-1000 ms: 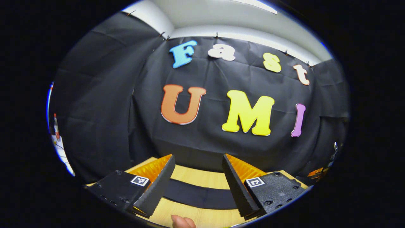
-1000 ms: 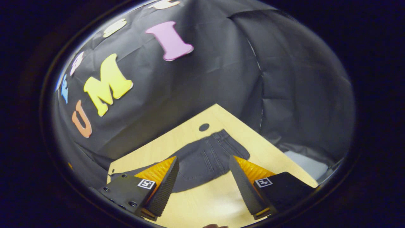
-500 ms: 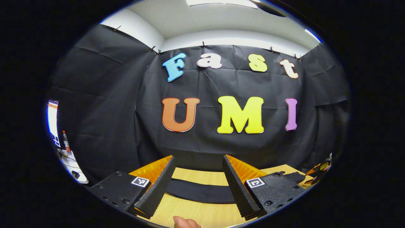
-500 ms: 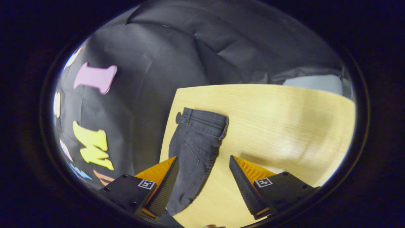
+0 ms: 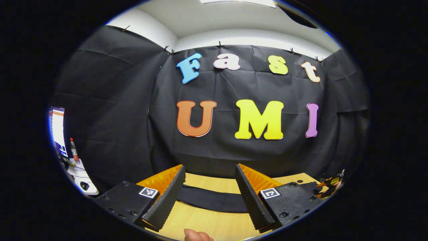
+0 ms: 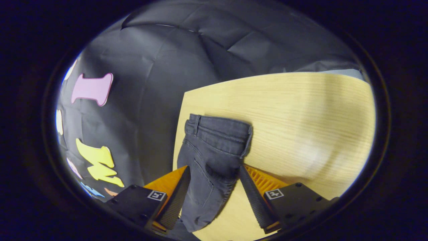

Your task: Grasp the waist and the cuffs of the jeans and fold them to make the two legs overlap; first hold the waist and fold one-third of the jeans toward the cuffs, then hold the cuffs and fold the remaining one-third in the same direction to finish folding.

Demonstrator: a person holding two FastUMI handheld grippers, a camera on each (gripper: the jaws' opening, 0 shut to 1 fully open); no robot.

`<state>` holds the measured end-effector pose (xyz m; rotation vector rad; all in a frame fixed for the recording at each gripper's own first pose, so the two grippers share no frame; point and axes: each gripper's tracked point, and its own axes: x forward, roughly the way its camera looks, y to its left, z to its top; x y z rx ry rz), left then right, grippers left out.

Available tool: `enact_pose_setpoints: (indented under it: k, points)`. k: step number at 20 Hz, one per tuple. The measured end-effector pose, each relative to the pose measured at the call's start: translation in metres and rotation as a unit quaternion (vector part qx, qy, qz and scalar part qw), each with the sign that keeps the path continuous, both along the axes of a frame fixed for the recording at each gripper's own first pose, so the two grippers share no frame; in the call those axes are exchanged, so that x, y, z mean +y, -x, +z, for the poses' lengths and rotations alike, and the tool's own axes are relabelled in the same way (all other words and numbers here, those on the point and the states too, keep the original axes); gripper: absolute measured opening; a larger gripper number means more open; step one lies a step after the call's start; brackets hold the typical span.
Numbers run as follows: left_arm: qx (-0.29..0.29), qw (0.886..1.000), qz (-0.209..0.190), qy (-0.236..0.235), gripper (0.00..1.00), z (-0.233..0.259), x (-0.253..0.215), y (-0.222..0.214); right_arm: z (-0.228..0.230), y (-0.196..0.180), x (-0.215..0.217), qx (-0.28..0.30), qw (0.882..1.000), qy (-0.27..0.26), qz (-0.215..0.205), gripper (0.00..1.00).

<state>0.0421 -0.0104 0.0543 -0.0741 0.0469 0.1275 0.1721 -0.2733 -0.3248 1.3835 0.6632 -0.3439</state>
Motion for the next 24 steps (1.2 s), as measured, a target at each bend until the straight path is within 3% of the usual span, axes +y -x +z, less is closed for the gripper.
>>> enact_pose_setpoints:
  k: [1,2,5,6,8,11,13,19,20,22,24]
  points:
    - [0.003,1.000,0.002,0.008,0.95,0.000,0.002,0.001,-0.006,-0.002,-0.001,0.004,1.000,0.000,-0.005,0.94]
    - [0.001,1.000,0.003,0.010,0.95,0.004,0.003,0.001,-0.015,0.000,-0.004,0.018,1.000,0.004,-0.008,0.84]
    - [0.007,1.000,0.000,-0.001,0.95,0.006,0.008,-0.005,-0.018,-0.001,-0.006,0.015,1.000,-0.007,-0.027,0.33]
    - [0.011,1.000,-0.002,-0.004,0.95,0.004,0.010,-0.005,-0.022,0.004,-0.009,0.023,0.999,0.014,-0.021,0.33]
    - [0.017,1.000,-0.006,-0.003,0.95,0.004,0.010,-0.009,-0.023,0.006,-0.008,0.020,0.998,0.065,-0.004,0.14]
    - [0.018,1.000,-0.013,0.000,0.95,0.004,0.010,-0.014,-0.005,0.000,-0.004,0.012,0.991,0.130,0.014,0.15]
    - [0.020,1.000,-0.018,0.005,0.95,0.004,0.011,-0.017,0.020,-0.005,0.002,-0.004,0.980,0.192,0.043,0.14]
    - [0.021,0.999,-0.020,0.041,0.95,-0.003,0.017,-0.023,0.100,-0.020,0.040,-0.034,0.909,0.386,0.153,0.14]
    - [0.017,0.999,-0.018,0.046,0.95,-0.005,0.020,-0.021,0.116,-0.024,0.050,-0.045,0.895,0.410,0.166,0.10]
    - [0.015,0.998,-0.013,0.054,0.95,-0.008,0.028,-0.019,0.140,-0.024,0.073,-0.063,0.866,0.456,0.195,0.10]
    - [0.021,0.998,-0.005,0.066,0.95,-0.016,0.036,-0.016,0.161,-0.026,0.100,-0.079,0.829,0.505,0.228,0.14]
